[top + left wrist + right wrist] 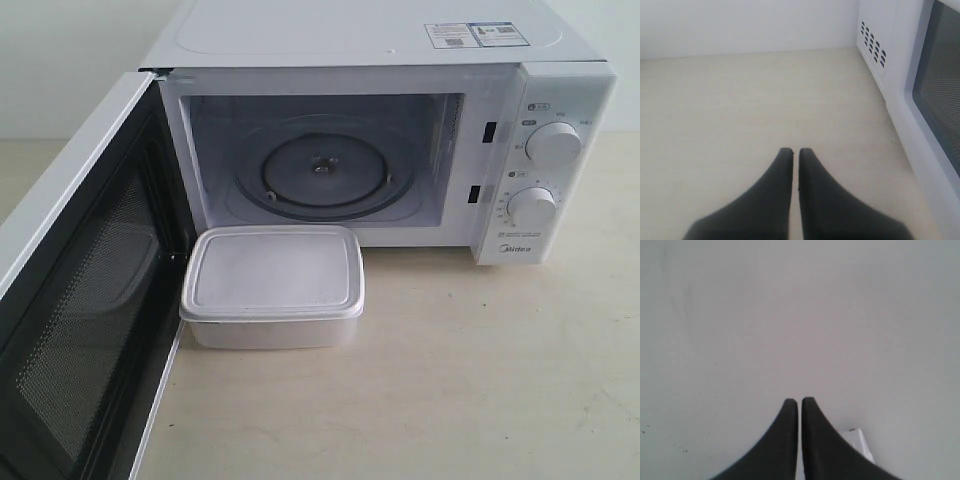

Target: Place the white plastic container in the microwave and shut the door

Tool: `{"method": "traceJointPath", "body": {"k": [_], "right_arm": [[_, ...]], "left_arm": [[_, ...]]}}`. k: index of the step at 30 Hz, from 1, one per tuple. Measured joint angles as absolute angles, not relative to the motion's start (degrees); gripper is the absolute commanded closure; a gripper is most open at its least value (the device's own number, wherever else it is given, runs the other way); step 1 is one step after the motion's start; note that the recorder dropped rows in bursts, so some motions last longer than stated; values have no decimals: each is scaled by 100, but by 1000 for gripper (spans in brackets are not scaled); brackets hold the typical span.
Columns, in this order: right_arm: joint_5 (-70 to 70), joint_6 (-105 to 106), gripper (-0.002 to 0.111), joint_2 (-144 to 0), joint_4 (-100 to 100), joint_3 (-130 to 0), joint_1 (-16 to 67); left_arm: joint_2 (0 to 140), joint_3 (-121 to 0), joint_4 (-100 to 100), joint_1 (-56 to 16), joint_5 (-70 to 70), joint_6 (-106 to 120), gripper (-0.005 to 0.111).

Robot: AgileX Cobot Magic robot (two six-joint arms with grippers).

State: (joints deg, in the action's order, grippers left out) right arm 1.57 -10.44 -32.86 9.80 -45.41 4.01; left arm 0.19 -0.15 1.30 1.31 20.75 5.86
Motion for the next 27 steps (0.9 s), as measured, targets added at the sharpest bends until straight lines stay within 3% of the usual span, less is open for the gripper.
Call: {"method": "traceJointPath", "body": {"k": [10, 16, 27], "right_arm": [[0, -1208, 108, -4533, 718, -4494, 779], [-1131, -1806, 108, -4787, -288, -3759, 1933], [-3461, -4445, 108, -5890, -211, -2494, 3845]], "left_arm": [[19, -15, 130, 131, 2075, 586, 102], [19, -15, 130, 131, 2075, 586, 102], [19, -15, 130, 131, 2075, 586, 102]]}}
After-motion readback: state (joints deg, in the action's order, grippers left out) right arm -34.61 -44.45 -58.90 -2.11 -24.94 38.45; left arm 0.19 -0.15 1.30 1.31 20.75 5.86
